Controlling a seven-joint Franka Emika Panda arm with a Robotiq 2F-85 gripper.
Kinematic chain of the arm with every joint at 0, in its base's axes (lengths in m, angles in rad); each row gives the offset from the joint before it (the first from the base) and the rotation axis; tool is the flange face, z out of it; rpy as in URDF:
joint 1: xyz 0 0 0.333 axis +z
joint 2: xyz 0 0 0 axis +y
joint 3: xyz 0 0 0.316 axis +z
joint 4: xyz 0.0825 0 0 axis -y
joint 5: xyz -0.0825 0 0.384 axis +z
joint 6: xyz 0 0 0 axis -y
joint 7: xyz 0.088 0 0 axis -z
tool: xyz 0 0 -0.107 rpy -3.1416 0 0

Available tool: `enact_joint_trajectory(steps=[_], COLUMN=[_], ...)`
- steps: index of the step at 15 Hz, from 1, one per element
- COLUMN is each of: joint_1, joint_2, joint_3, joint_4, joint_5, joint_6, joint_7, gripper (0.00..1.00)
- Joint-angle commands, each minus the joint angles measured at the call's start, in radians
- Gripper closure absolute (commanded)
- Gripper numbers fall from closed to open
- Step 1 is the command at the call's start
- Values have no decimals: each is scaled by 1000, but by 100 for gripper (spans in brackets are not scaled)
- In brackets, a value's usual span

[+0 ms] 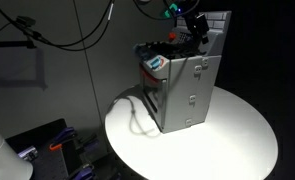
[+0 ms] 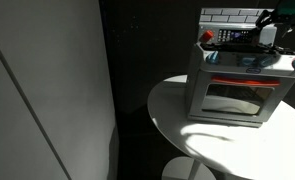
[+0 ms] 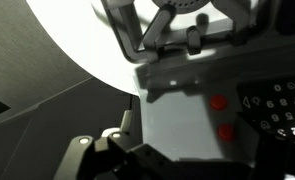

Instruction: Push the top right button on the toy stove

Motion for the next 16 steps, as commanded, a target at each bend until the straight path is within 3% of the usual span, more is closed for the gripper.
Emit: enact_joint_trajectory(steps=[1, 10, 16], joint_1=[8, -1, -6], joint_2=[-31, -91, -150], joint_3=[-4, 21, 34], joint_4=[-8, -22, -15], joint_5=[35, 147, 217], joint_6=[-37, -184, -366], joint_7=[-23, -136, -241], gripper=[0, 0, 0])
